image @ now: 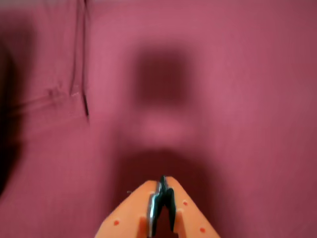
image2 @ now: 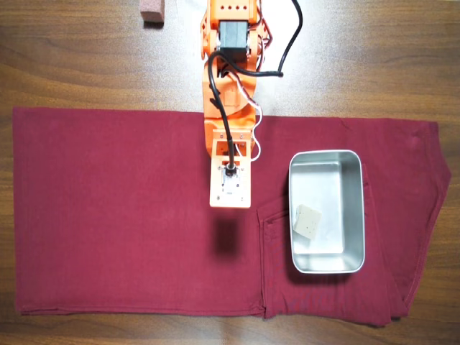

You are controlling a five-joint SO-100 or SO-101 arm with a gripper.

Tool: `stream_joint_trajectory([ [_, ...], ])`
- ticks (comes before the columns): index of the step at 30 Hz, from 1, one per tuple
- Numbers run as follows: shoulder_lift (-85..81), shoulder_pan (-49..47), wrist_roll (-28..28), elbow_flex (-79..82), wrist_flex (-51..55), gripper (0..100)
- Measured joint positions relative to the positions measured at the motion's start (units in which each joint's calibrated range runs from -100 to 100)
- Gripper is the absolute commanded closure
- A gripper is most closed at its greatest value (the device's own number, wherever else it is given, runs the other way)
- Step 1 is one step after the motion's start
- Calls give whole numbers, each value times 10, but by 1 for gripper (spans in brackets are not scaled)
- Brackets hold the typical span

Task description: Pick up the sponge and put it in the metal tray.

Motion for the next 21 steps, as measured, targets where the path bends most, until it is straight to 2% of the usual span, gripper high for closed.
stream_joint_trajectory([
  [6,-9,-13,-14,0,273,99],
  [8,-9,-13,-31,-2,290,99],
  [21,-9,-13,-32,-1,291,99],
])
